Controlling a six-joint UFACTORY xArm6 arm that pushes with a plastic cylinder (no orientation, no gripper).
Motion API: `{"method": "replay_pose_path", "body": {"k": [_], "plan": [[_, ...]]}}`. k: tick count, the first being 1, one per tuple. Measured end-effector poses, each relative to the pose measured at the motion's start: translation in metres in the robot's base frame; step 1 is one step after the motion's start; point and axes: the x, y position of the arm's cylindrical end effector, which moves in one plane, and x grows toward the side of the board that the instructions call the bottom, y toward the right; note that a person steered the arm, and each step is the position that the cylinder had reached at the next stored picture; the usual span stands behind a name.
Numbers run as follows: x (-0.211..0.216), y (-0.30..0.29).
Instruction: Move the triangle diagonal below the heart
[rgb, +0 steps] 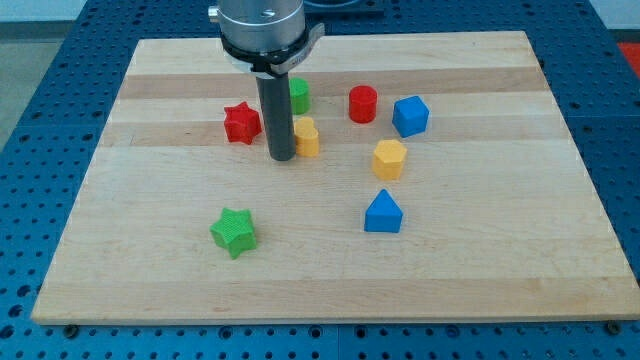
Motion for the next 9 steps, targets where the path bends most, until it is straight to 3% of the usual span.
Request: {"method": "replay_pose_path", "body": {"k": [3, 4, 5, 6, 9], "plan": [[0.108, 0.061], [0.117, 0.063], [0.131, 0.111], [0.134, 0.144], [0.096, 0.152]]}}
